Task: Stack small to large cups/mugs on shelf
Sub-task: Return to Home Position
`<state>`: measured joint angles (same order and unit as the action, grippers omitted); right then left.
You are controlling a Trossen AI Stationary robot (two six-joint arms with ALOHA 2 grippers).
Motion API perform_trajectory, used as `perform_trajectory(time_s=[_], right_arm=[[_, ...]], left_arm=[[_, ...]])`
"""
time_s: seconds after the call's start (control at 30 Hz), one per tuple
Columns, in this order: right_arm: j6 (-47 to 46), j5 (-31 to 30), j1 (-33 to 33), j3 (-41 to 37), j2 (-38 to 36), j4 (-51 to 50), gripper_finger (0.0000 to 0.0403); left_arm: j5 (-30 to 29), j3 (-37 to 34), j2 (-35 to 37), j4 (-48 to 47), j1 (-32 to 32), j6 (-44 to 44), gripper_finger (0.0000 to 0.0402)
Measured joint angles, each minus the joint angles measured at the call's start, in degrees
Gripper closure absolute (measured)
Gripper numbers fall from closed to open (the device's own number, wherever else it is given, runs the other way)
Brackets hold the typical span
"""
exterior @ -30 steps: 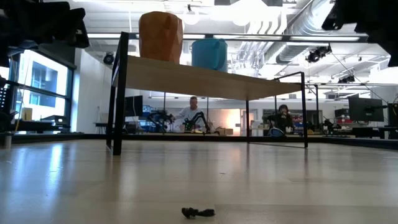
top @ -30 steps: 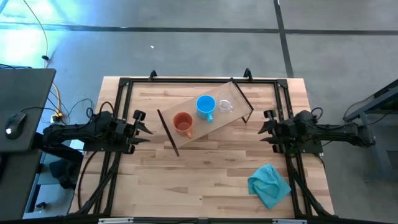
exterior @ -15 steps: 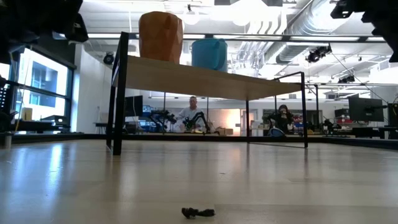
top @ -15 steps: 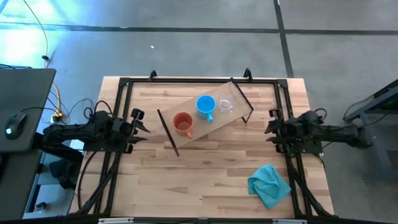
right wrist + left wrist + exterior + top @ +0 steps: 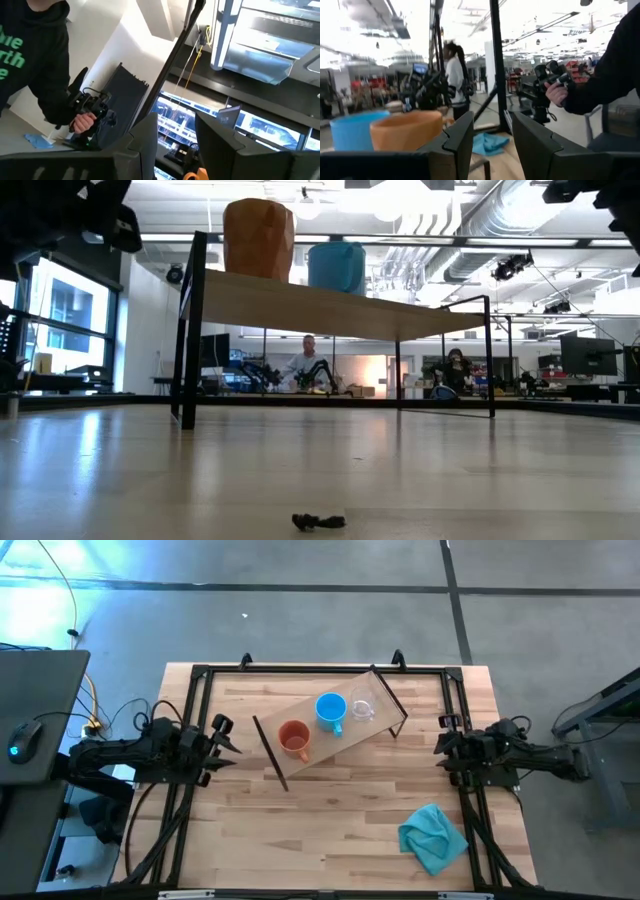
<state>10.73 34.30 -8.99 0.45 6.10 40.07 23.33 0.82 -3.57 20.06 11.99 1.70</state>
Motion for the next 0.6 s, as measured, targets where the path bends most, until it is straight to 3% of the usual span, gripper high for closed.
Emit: perform_trajectory(time_s=[0.6], right_arm=[[0.8, 1.7, 0.0, 0.0, -0.2, 0.7, 0.0279]], left_arm=[[0.0, 0.0, 0.0, 4.5, 0.0, -3.4, 0.0277]])
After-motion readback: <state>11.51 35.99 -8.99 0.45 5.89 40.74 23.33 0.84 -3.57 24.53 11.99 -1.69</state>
